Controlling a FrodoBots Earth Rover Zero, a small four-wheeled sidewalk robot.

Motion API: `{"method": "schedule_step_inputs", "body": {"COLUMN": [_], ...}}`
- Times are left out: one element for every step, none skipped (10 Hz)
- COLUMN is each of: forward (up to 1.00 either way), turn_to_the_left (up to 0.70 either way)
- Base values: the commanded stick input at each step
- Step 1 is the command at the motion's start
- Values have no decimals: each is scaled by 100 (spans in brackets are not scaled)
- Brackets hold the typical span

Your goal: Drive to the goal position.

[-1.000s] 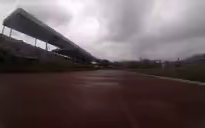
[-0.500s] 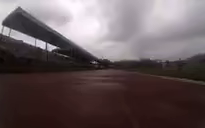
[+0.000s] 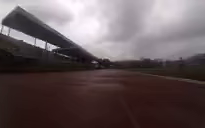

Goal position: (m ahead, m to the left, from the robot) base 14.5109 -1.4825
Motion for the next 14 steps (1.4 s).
{"method": "schedule_step_inputs", "body": {"forward": [50,50,50,50,50,50,50,50,50,50,50,50,50,50], "turn_to_the_left": [0,0,0,0,0,0,0,0,0,0,0,0,0,0]}}
